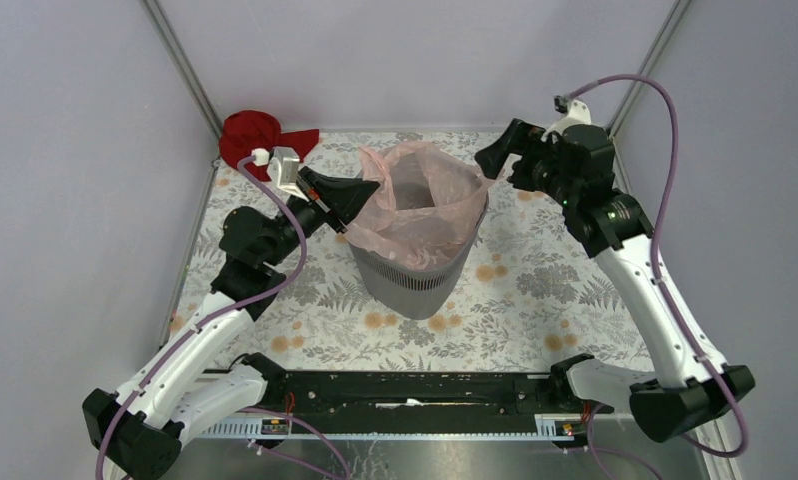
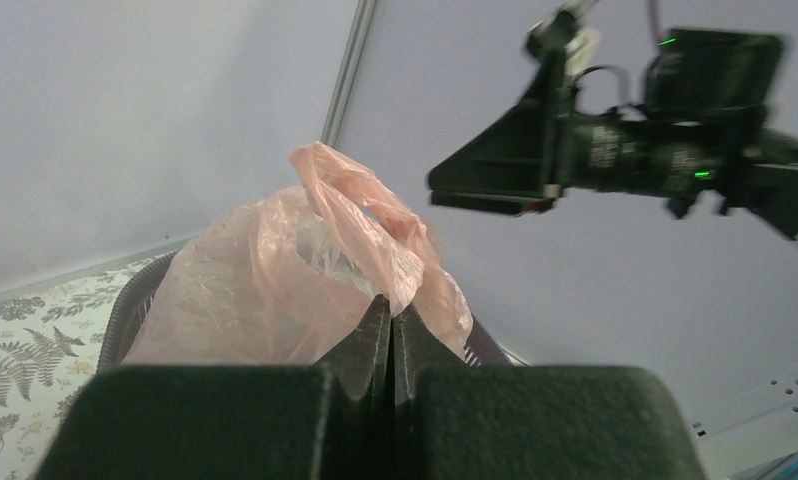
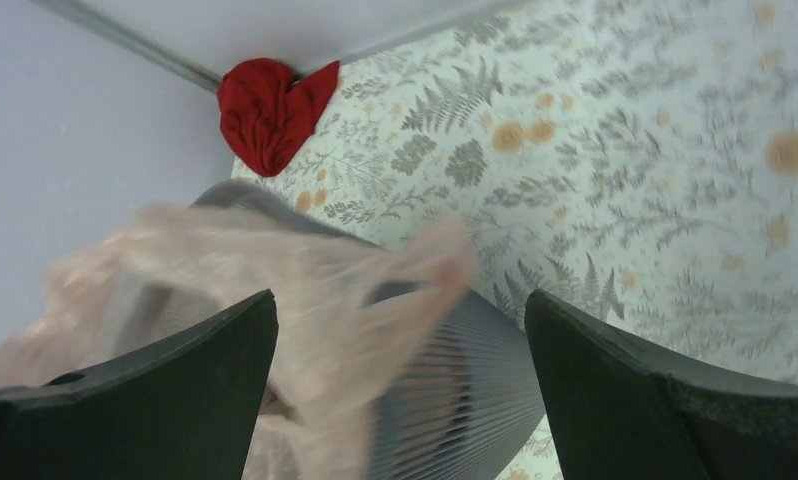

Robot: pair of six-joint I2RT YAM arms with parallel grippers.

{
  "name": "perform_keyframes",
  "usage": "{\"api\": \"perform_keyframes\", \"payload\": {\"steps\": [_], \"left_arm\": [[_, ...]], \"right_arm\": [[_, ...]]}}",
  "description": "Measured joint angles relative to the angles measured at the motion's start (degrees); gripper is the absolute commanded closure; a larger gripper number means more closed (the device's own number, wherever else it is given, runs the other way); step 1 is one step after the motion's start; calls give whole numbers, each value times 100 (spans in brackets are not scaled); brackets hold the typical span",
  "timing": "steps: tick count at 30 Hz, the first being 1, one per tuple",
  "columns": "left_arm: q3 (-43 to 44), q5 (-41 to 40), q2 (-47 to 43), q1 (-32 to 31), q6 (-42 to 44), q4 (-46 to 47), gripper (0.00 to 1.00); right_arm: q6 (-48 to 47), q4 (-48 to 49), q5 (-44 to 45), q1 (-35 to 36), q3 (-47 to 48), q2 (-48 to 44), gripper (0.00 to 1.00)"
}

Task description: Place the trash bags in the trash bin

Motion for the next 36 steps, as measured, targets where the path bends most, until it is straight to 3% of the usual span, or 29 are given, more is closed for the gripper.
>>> {"api": "perform_keyframes", "payload": {"steps": [4, 6, 14, 19, 23, 29, 31, 33, 36], "left_arm": [[-35, 120, 81, 2, -70, -7, 100], [-61, 173, 98, 4, -111, 2, 100], [-96, 323, 122, 4, -216, 15, 100], [-96, 363, 122, 4, -227, 9, 100], [-96, 415, 122, 4, -245, 9, 100], [-96, 431, 85, 4, -254, -114, 98], [-92, 361, -9, 4, -223, -308, 83], [-33, 177, -146, 4, -125, -660, 54], [400, -343, -326, 7, -79, -1628, 20]], "right_arm": [[848, 496, -1344, -1438, -730, 203, 7], [1154, 809, -1727, -1703, -942, 238, 15], [3010, 3158, -3333, -1808, -1849, 483, 22], [3589, 3648, -3593, -1808, -2083, 623, 28], [3904, 4059, -3709, -1808, -2181, 627, 47], [4155, 4503, -3788, -1808, -2389, 621, 95], [4181, 4616, -3810, -1808, -2422, 601, 100], [4221, 4806, -3864, -1808, -2433, 551, 100], [4221, 5209, -4028, -1808, -2437, 378, 100]]}}
